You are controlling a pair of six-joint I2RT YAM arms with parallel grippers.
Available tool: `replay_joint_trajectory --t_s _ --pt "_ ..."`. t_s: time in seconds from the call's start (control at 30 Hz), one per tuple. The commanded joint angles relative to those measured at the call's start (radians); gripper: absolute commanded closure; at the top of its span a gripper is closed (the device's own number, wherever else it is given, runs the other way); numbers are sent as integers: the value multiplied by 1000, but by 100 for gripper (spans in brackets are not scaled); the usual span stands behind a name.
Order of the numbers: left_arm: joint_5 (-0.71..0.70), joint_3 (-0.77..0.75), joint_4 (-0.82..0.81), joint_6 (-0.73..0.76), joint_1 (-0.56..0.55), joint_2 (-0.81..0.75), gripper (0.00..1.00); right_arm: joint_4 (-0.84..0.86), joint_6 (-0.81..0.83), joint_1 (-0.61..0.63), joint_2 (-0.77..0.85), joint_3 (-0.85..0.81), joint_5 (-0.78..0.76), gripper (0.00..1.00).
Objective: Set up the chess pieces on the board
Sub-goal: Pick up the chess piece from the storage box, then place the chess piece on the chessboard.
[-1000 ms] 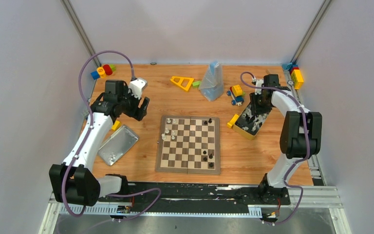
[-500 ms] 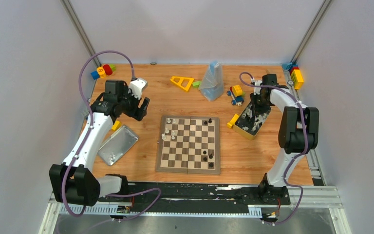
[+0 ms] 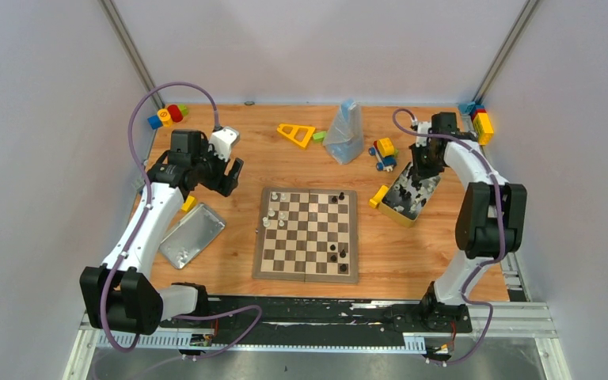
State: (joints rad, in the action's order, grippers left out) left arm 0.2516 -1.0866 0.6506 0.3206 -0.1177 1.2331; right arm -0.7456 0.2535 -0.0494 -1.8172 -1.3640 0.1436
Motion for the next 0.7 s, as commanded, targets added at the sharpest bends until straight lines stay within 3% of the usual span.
replay_joint_trajectory --t_s 0.0,0.27,0.43,0.53,0.67 --pt "-12 5 -23 13 -2 -17 14 -50 20 19 186 -46 72 100" --pt "-85 14 -55 -10 -2 -23 12 -50 79 275 369 80 173 100" --pt "-173 24 -83 -18 -2 -32 8 16 86 436 362 178 192 100" --pt "-225 38 -101 -21 -2 -49 2 65 87 490 328 212 201 100" --pt "-248 45 -115 -17 -2 -58 0 103 87 531 282 221 225 100"
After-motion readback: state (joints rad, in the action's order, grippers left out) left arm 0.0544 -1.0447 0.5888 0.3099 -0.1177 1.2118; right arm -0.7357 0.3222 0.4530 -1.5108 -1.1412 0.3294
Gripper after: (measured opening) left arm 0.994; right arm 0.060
